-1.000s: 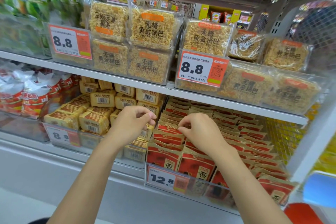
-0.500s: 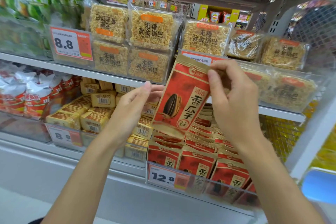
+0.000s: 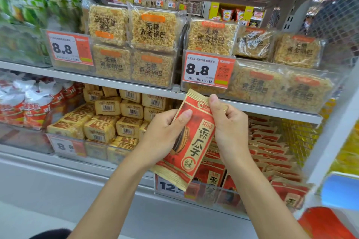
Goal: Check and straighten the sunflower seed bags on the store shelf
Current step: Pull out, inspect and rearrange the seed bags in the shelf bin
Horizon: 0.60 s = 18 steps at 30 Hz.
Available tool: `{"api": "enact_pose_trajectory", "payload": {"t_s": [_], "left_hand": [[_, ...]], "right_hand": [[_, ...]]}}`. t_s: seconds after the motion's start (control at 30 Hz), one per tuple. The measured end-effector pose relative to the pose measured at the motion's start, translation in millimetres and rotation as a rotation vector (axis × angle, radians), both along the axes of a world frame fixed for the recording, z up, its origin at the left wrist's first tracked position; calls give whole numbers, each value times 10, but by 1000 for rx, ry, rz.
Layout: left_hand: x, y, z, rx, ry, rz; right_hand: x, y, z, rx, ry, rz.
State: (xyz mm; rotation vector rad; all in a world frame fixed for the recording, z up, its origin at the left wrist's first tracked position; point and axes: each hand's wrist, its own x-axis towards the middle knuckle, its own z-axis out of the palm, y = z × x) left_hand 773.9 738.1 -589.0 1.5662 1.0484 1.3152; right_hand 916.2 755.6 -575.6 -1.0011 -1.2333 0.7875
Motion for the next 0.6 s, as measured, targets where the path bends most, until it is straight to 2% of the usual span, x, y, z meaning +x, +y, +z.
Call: {"api": "enact_pose_trajectory", "payload": {"t_s": [0.2, 0.33, 0.43, 0.6], "left_hand": [[-14, 10, -20, 1, -19, 13], [13, -5, 17, -43, -200, 98], [41, -22, 19, -71, -220, 139], [79, -58, 12, -185, -204, 50]], "right_hand": [[32, -40, -22, -6, 13, 79], [37, -86, -67, -57, -174, 208], [19, -120, -107, -12, -267, 189], [90, -144, -146, 9, -258, 145]]}}
